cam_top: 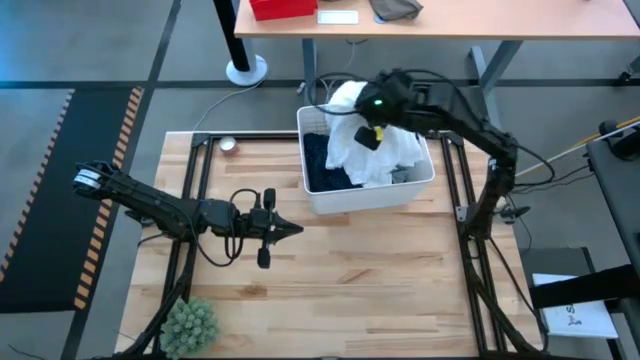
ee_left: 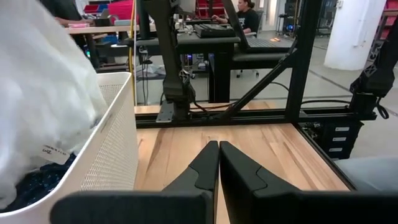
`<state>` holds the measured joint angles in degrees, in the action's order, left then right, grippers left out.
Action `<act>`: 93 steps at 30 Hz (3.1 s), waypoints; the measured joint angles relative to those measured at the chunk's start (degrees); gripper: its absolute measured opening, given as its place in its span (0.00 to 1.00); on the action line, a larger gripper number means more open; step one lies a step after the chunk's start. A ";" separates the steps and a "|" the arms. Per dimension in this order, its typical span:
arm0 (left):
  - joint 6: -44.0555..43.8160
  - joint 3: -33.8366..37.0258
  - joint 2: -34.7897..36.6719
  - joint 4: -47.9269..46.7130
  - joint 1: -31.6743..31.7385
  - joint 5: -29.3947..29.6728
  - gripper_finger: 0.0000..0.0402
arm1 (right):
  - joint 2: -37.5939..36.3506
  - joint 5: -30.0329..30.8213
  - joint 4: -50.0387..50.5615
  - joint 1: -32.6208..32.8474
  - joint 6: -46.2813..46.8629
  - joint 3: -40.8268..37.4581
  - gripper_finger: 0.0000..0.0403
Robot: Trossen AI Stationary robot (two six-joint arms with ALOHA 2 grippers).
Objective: Sort clothes
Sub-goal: Put the white blouse in the bin
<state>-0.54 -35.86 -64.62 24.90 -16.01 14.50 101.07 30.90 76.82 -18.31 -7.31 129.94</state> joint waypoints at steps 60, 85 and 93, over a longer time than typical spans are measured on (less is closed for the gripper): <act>0.02 0.00 -0.02 -0.32 0.42 0.11 0.00 | 5.37 -26.51 -39.43 -9.79 8.01 -48.50 0.35; 0.00 0.00 -0.01 -0.73 0.46 0.04 0.00 | 2.15 -25.36 0.05 -9.77 8.88 -10.58 0.69; -0.02 0.00 -0.02 -0.76 0.46 0.07 0.00 | 0.21 -24.68 10.18 -9.68 8.88 -16.46 0.25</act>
<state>-0.56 -35.86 -64.64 24.14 -15.55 14.57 101.28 6.21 87.00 -27.99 1.57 113.48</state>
